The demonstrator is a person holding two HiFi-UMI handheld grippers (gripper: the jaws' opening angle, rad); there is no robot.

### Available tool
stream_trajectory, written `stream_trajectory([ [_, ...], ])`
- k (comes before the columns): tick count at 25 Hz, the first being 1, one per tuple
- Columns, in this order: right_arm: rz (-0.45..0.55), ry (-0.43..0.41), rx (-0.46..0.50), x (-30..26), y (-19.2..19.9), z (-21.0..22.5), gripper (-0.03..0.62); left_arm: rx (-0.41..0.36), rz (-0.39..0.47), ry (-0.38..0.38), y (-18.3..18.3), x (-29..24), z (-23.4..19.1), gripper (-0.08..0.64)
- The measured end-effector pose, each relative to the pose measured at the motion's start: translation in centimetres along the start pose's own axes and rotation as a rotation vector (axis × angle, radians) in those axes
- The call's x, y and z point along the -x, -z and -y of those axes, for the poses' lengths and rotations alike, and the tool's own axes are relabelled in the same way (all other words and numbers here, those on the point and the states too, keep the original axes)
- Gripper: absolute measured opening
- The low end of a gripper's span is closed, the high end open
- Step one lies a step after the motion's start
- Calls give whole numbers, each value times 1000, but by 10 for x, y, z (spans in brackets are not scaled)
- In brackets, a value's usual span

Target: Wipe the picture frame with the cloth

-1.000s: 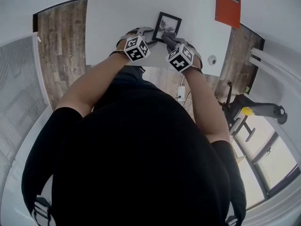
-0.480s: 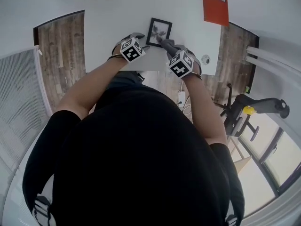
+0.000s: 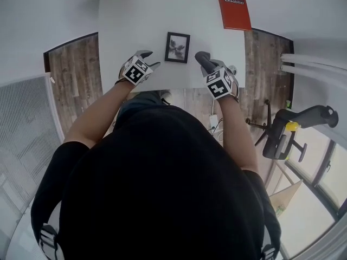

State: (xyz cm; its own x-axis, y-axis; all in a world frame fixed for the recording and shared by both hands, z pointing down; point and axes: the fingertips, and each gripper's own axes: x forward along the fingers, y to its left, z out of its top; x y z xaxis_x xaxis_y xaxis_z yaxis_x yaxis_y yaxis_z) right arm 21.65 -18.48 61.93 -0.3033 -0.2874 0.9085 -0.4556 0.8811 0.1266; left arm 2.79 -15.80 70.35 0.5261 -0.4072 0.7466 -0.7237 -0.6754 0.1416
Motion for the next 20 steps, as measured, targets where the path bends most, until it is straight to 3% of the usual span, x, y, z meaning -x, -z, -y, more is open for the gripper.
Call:
stream_trajectory([
  [7, 117, 93, -120, 45, -3, 27, 101, 37, 127, -45, -35, 44, -9, 236],
  [14, 254, 127, -266, 89, -7, 31, 101, 32, 219, -52, -64, 76, 3, 225],
  [20, 346, 133, -373, 121, 6, 28, 101, 40, 261, -51, -67, 107, 29, 216],
])
